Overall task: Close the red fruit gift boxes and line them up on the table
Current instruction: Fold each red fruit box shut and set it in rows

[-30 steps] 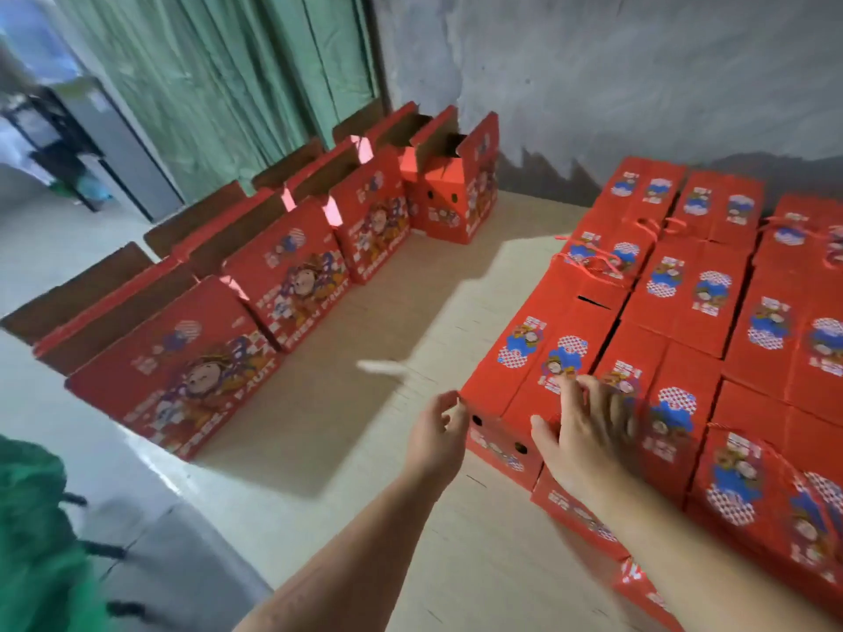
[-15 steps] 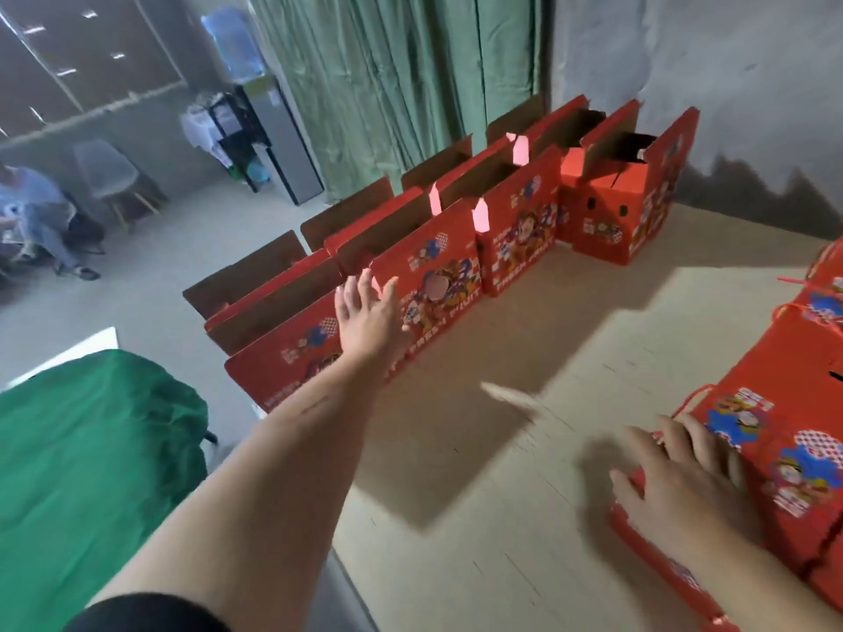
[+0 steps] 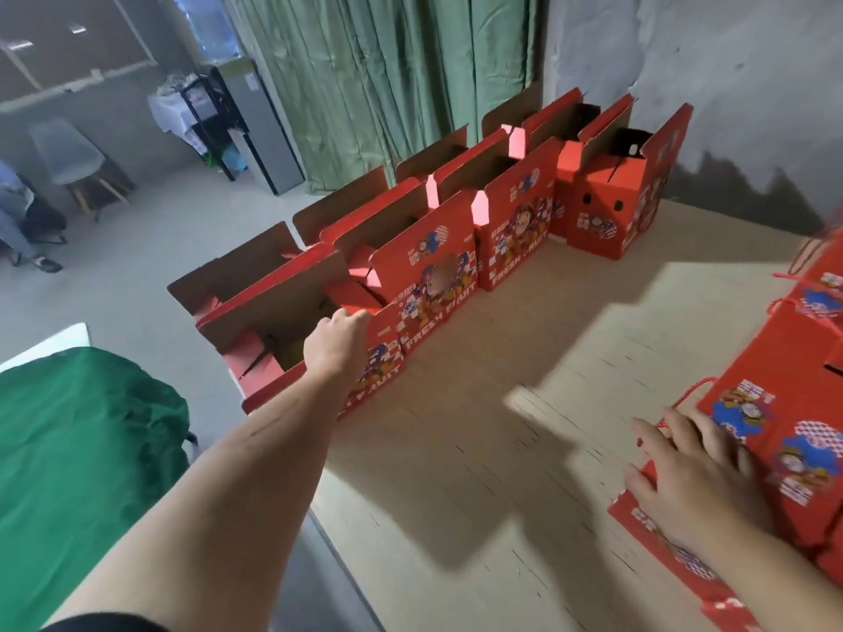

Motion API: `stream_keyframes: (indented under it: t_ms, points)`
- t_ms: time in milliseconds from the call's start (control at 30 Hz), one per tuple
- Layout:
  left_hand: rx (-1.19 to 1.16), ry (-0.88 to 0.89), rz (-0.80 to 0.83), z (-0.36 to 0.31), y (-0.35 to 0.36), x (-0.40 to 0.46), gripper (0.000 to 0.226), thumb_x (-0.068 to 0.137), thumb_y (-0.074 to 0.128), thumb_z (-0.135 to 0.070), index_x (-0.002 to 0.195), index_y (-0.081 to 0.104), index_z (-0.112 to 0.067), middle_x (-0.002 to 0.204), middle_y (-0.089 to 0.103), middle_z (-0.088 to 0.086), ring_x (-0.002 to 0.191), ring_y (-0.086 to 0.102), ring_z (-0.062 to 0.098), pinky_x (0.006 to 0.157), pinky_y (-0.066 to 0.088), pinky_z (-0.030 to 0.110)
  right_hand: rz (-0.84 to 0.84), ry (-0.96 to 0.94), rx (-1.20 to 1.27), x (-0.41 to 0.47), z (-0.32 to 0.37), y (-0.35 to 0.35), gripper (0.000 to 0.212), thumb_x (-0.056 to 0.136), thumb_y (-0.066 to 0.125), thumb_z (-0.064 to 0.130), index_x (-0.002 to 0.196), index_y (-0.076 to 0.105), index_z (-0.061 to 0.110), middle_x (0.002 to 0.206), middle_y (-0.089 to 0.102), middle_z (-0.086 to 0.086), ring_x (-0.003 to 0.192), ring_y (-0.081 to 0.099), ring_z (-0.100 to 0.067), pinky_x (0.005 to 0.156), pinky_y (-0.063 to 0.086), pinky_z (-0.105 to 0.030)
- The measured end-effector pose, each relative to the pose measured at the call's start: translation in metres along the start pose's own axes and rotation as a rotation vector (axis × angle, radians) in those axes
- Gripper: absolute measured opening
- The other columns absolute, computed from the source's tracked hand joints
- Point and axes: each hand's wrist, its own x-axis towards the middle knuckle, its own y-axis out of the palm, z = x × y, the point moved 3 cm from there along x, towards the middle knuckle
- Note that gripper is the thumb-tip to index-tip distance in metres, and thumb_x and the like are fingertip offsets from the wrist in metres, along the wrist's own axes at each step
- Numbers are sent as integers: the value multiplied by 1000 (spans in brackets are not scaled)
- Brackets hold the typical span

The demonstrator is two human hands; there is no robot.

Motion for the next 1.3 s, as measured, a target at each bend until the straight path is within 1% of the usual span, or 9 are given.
stream_keyframes:
  t_ms: [167,333,467,600,700,767,967,1167,1300]
  points:
    - [-63,113,30,-24,-8,-74,9,96,60,-30,103,65,-27,91,59,-2,88,63,28,61,41,32,123,-77,88,-10,-6,0,71,100,38,58,160,4,43,170,-15,2,156,-17,-25,126,4,-46]
    - [-192,257,61,-57,-9,-185,13,95,61,-38,90,60,-26,87,54,-8,89,61,21,63,47,33,158,-74,257,-50,-18,6,80,99,44,55,161,-4,42,169,-23,3,156,-18,-22,126,-1,-43]
    - [-274,447,46,-101,-28,-277,11,96,60,-38,93,61,-28,87,52,-13,88,57,14,60,49,33,140,-41,442,-99,-20,6,75,102,46,54,163,10,32,172,-10,0,158,-9,-20,126,-3,-36]
    - [-307,715,31,-155,-64,-363,17,79,76,-33,78,60,-27,79,52,-14,75,57,12,45,45,30,48,-12,979,-170,-22,-9,60,102,55,46,157,36,31,163,29,12,148,21,0,123,14,-25]
    - [-321,991,-15,-196,-85,-423,18,70,79,-30,72,61,-26,73,49,-12,64,50,13,45,42,27,94,49,1309,-232,-36,-7,57,100,59,47,153,42,33,155,35,15,146,32,-4,124,25,-35]
    - [-355,1153,-23,-224,-95,-460,9,70,71,-32,70,63,-29,71,48,-12,60,45,8,47,36,20,-3,186,1221,-273,-62,5,55,92,64,53,143,51,36,143,41,6,139,34,-9,119,26,-31]
    - [-370,1460,-28,-290,-104,-552,6,81,65,-32,75,64,-35,75,53,-14,59,47,3,50,39,19,-271,515,1016,-378,-145,38,51,84,79,8,123,48,20,122,47,-6,117,46,-31,101,37,-42]
    - [-473,1421,-63,-312,-117,-560,31,88,66,-55,113,69,-37,91,61,-12,80,59,14,68,48,31,-146,444,930,-415,-179,50,67,90,75,18,146,39,20,129,32,-2,120,40,-18,103,32,-32]
    - [-528,1092,-11,-257,-98,-511,72,79,57,-88,121,68,-31,111,64,-12,99,62,18,85,49,38,-277,385,1006,-433,-179,42,43,100,58,38,138,56,16,130,47,-5,120,49,-19,90,38,-17]
